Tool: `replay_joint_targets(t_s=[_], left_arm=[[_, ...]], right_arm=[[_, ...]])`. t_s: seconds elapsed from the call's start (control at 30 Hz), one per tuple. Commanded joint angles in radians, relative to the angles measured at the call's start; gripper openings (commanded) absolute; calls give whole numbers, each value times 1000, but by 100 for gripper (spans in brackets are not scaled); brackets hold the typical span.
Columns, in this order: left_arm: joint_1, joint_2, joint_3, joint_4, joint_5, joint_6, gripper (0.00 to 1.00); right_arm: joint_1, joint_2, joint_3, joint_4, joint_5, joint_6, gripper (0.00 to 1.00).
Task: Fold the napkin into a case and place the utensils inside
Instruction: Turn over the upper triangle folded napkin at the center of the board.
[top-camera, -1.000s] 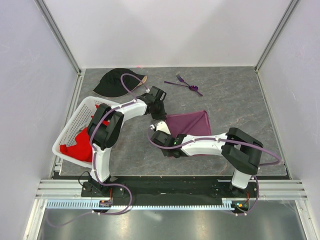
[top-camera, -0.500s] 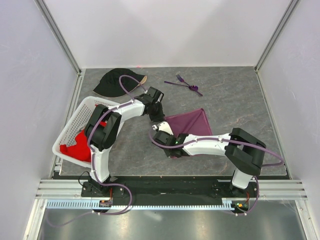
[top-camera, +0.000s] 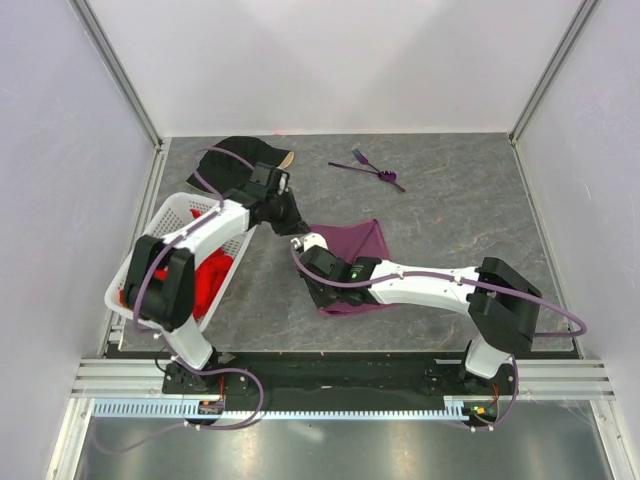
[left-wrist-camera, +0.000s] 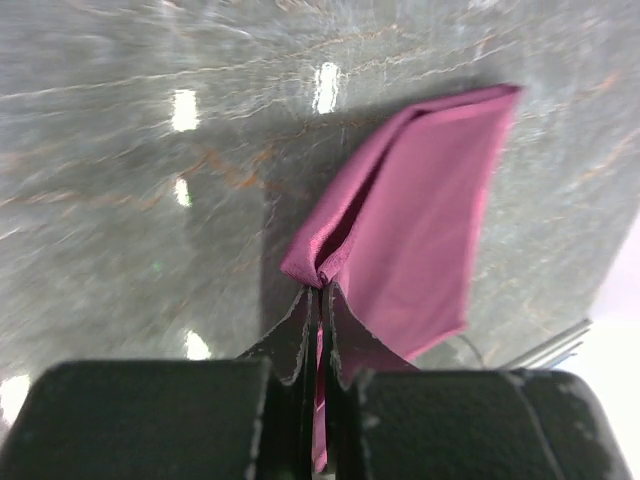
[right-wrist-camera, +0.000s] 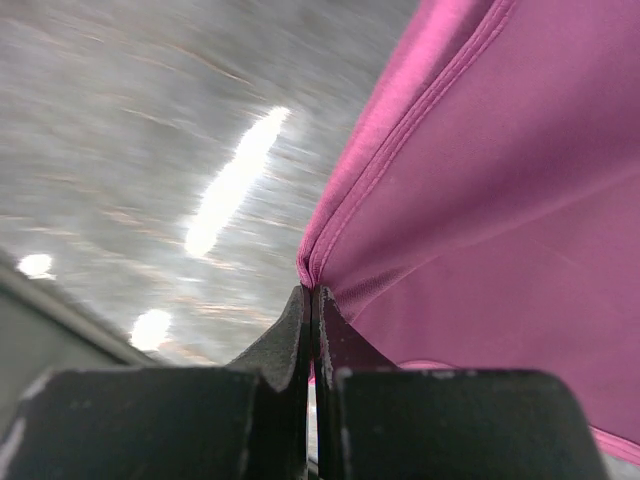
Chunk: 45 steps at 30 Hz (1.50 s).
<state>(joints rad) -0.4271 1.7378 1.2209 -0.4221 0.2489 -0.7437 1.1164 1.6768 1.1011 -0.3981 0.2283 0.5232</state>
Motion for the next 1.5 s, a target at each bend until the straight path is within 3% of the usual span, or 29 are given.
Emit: replay_joint_targets(t_s=[0.0, 0.17, 0.4, 0.57, 0.73, 0.9, 1.17, 1.27, 1.3, 1.33, 1.37, 1.4, 1.43, 1.47], left_arm=[[63, -156, -27, -29, 50, 15, 2], [128, -386, -31, -143, 15, 26, 2], [163, -546, 130, -251, -71, 27, 2], [137, -483, 118, -195, -62, -22, 2], [-22, -304, 34, -40, -152, -72, 2], [-146, -117, 64, 61, -246, -100, 2], [-254, 107, 184, 120, -272, -106, 2], [-265, 155, 210, 121, -252, -102, 2], [-266, 161, 215, 123, -252, -99, 3], [-268, 164, 219, 128, -228, -94, 7], [-269, 166, 219, 131, -208, -85, 21], [-272, 160, 219, 132, -198, -73, 29], [-274, 152, 218, 141, -185, -63, 36], [-274, 144, 218, 146, -148, -43, 49]], right_arm=[[11, -29, 104, 56, -115, 1, 0], [20, -32, 174, 198, -348, 69, 0], [17, -40, 132, 686, -682, 308, 0], [-55, -78, -116, 957, -788, 469, 0], [-174, -100, -485, 1322, -872, 603, 0], [-323, -83, -720, 1498, -961, 601, 0], [-472, -94, -929, 1461, -980, 515, 0], [-495, -142, -940, 1313, -943, 444, 2], [-498, -169, -932, 1157, -893, 413, 4], [-498, -199, -908, 1062, -867, 382, 5], [-506, -275, -893, 957, -824, 345, 7], [-507, -319, -874, 751, -781, 281, 12], [-509, -365, -824, 649, -696, 234, 18], [-509, -453, -798, 554, -649, 198, 29]])
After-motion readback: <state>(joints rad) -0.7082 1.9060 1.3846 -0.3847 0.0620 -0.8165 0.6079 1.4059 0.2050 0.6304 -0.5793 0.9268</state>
